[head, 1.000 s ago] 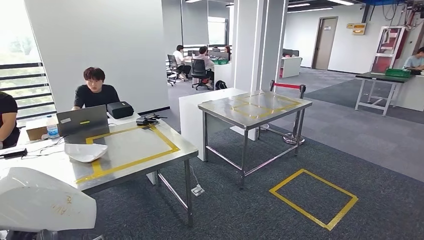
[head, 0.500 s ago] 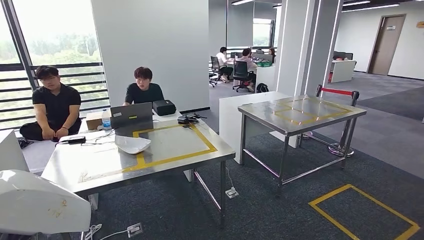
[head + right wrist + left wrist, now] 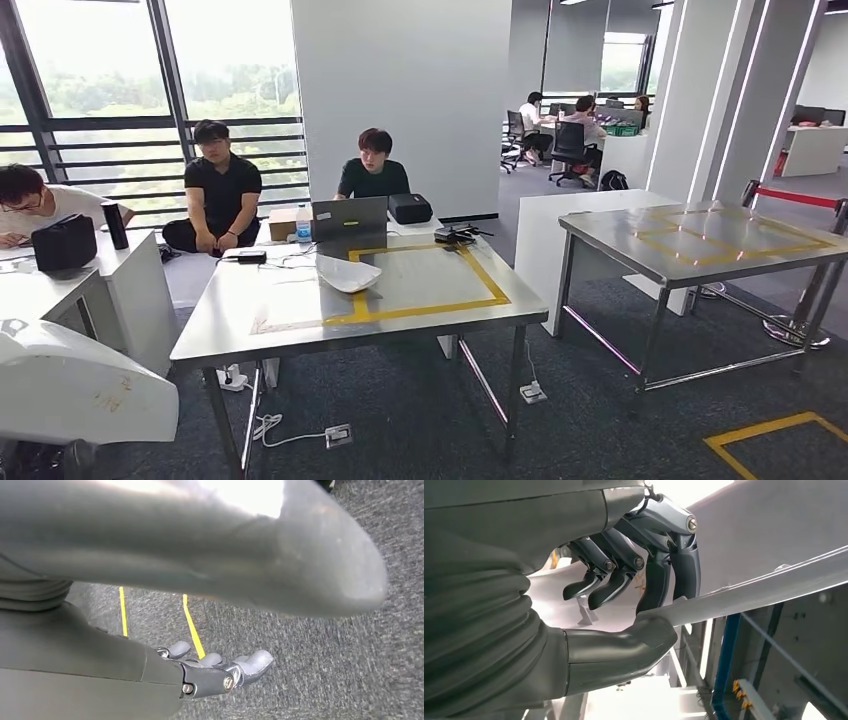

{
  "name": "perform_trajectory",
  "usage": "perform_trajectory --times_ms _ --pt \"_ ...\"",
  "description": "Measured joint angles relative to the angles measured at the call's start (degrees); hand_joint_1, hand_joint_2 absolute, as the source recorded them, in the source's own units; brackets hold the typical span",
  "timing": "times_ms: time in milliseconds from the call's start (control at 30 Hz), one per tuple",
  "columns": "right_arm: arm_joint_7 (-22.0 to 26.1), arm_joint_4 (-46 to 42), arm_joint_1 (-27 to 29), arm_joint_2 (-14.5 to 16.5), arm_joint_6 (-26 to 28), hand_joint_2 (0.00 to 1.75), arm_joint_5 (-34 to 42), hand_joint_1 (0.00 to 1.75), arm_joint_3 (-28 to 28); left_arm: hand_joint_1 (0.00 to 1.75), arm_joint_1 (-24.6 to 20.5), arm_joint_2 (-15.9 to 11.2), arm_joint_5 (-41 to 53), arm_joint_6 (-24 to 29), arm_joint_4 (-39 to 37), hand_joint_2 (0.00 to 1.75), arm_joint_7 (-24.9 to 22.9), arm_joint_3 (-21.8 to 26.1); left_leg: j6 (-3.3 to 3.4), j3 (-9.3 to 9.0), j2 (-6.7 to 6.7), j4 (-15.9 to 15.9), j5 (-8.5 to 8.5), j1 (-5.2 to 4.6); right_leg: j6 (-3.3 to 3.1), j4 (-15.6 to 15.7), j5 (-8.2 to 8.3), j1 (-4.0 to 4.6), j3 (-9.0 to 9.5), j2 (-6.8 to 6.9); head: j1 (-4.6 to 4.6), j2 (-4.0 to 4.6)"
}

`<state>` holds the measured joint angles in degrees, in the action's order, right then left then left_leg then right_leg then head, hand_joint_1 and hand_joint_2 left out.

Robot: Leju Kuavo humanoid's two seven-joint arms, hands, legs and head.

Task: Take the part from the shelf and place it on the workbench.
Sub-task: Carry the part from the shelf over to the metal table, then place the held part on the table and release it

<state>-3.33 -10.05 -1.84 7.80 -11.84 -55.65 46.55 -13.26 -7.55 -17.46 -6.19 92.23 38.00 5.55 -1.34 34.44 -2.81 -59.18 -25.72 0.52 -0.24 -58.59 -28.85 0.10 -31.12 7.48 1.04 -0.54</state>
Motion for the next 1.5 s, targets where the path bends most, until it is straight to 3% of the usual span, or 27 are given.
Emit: perform_trajectory --times_ms 33,100,167,233,267,300,400,467,567,700,933,1067,1133,1200,1267,1300,1400,1433,1500 --pt "-0.25 -0.01 -0.10 -0.01 0.22 0.00 0.17 0.00 0.09 1.75 -0.09 -0.17 -0.07 0.02 0.00 1.75 -0.06 0.00 0.39 0.08 0.47 0.09 0.12 0.07 0.34 -0.11 -0.15 -0.12 0.07 -0.24 0.02 0.01" --pt "-0.94 -0.01 -0.22 0.00 0.77 0.00 0.86 0.00 0.40 1.75 -0.68 -0.43 -0.09 0.38 0.01 1.75 -0.48 0.00 1.16 0.18 1.22 0.34 0.38 0.34 1.02 -2.53 -1.90 -0.43 -0.90 -3.22 0.09 0.01" --pt "-1.77 0.00 -0.14 0.01 1.16 0.00 1.51 0.00 0.95 1.75 -1.44 -0.51 -0.08 0.94 -0.07 1.75 -1.19 0.00 1.61 0.37 1.87 0.39 0.51 0.47 1.39 -9.42 -5.50 -0.61 -4.27 -6.56 0.17 0.01" --pt "-2.15 0.00 0.05 -0.03 1.36 0.00 1.72 0.00 1.40 1.75 -1.82 -0.52 -0.07 1.27 -0.30 1.75 -1.77 0.00 1.74 0.55 2.59 0.31 0.56 0.42 1.44 -15.89 -7.59 -0.60 -7.66 -7.23 0.21 0.00" --pt "-2.03 0.00 0.12 -0.07 1.44 0.00 1.78 0.00 1.55 1.75 -1.95 -0.53 -0.07 1.34 -0.47 1.75 -2.07 0.00 1.74 0.58 2.94 0.25 0.57 0.40 1.38 -16.40 -7.03 -0.59 -8.08 -7.27 0.22 0.00" --pt "-1.72 -0.01 0.14 -0.11 1.54 0.00 1.87 0.00 1.68 1.75 -2.12 -0.53 -0.07 1.38 -0.67 1.75 -2.39 0.00 1.70 0.59 3.26 0.17 0.58 0.41 1.26 -14.51 -5.39 -0.61 -7.34 -7.30 0.23 0.00" --pt "-0.14 -0.02 -0.10 -0.27 1.74 0.00 2.22 0.00 2.15 1.75 -2.92 -0.54 -0.02 1.38 -1.25 1.75 -3.09 0.00 1.15 0.64 3.99 -0.08 0.64 0.32 0.80 -3.27 -0.12 -0.61 -2.30 -7.64 0.24 0.01" --pt "0.62 -0.01 -0.25 -0.31 1.79 0.00 2.44 0.00 2.49 1.75 -3.48 -0.54 0.16 1.38 -1.49 1.75 -3.27 -0.01 1.00 0.76 4.20 -0.17 0.48 0.06 0.73 -0.47 0.55 -0.57 -1.24 -7.75 0.22 0.00" --pt "1.09 -0.01 -0.25 -0.31 1.86 0.00 2.74 0.00 2.85 1.75 -3.97 -0.54 0.59 1.38 -1.85 1.75 -3.37 -0.02 1.71 0.69 4.18 0.17 0.63 -0.01 0.52 -0.34 0.90 -0.47 -1.35 -7.65 0.16 0.01" --pt "0.74 -0.01 -0.25 -0.35 2.23 0.00 3.01 0.00 3.12 1.75 -4.52 -0.52 1.02 1.38 -2.39 1.75 -3.42 -0.06 0.48 0.48 4.15 0.87 1.35 0.04 0.00 -0.37 1.11 -0.40 -1.62 -7.69 0.13 0.00" --pt "-3.07 0.00 -0.23 -0.35 2.95 0.00 4.13 0.00 4.59 1.75 -6.04 -0.10 1.93 1.38 -4.26 1.75 -3.63 -0.57 -0.21 0.50 4.15 1.02 1.49 0.10 -0.23 -0.36 1.09 -0.39 -1.70 -7.69 0.11 -0.01" --pt "-2.62 -0.02 -0.34 -0.38 3.17 0.00 4.55 0.00 5.46 1.75 -8.63 -0.11 1.96 1.40 -6.02 1.75 -3.78 -0.94 1.08 -0.18 4.11 2.40 1.73 0.23 0.49 0.40 1.26 -0.44 -1.14 -7.63 0.07 0.01" --pt "-1.91 -0.04 -0.41 -0.41 3.25 0.00 4.63 0.00 5.69 1.75 -9.92 -0.03 1.99 1.42 -6.80 1.75 -3.73 -1.30 1.38 -1.26 3.97 4.02 2.57 0.79 0.97 -2.07 -0.42 -0.31 -2.05 -7.69 0.11 0.01" --pt "-1.20 -0.03 -0.45 -0.42 3.23 0.00 4.66 0.00 5.82 1.75 -10.73 0.19 2.06 1.43 -7.55 1.75 -3.77 -1.76 1.43 -1.36 3.90 4.32 2.79 1.04 1.60 -9.02 -3.88 -0.74 -5.55 -7.73 0.23 0.00" --pt "-0.67 -0.02 -0.42 -0.42 3.10 0.00 4.70 0.00 5.87 1.75 -10.97 0.45 2.18 1.43 -8.13 1.75 -3.87 -2.09 1.12 -1.16 3.91 3.99 2.58 1.27 2.36 -14.24 -5.32 -1.35 -8.53 -7.72 0.28 0.00" --pt "-0.46 -0.02 -0.39 -0.42 3.03 0.00 4.72 0.00 5.89 1.75 -11.08 0.54 2.24 1.43 -8.36 1.75 -3.93 -2.19 0.79 -1.04 3.93 3.65 2.39 1.52 2.78 -13.82 -4.37 -1.68 -8.52 -7.71 0.29 -0.01" --pt "-0.15 -0.01 -0.38 -0.34 2.96 0.00 4.72 0.00 5.94 1.75 -11.53 0.53 2.48 1.43 -8.66 1.75 -4.13 -2.27 -0.94 -0.35 4.04 1.59 1.17 2.39 4.08 -4.07 0.68 -2.71 -4.05 -7.83 0.36 0.00" --pt "-0.17 0.01 -0.39 -0.28 2.99 0.00 4.71 0.00 5.96 1.75 -11.58 0.46 2.58 1.41 -8.61 1.75 -4.14 -2.28 -1.59 0.00 4.11 0.95 0.62 2.44 3.79 -2.08 1.26 -2.80 -3.09 -7.97 0.36 0.01" --pt "-0.24 0.04 -0.31 -0.16 3.10 0.00 4.69 0.00 6.04 1.75 -11.48 0.19 2.82 1.35 -8.36 1.75 -4.02 -2.33 -2.55 0.31 4.25 0.53 -0.15 2.27 2.31 -2.04 0.74 -2.52 -3.03 -8.23 0.33 0.01"
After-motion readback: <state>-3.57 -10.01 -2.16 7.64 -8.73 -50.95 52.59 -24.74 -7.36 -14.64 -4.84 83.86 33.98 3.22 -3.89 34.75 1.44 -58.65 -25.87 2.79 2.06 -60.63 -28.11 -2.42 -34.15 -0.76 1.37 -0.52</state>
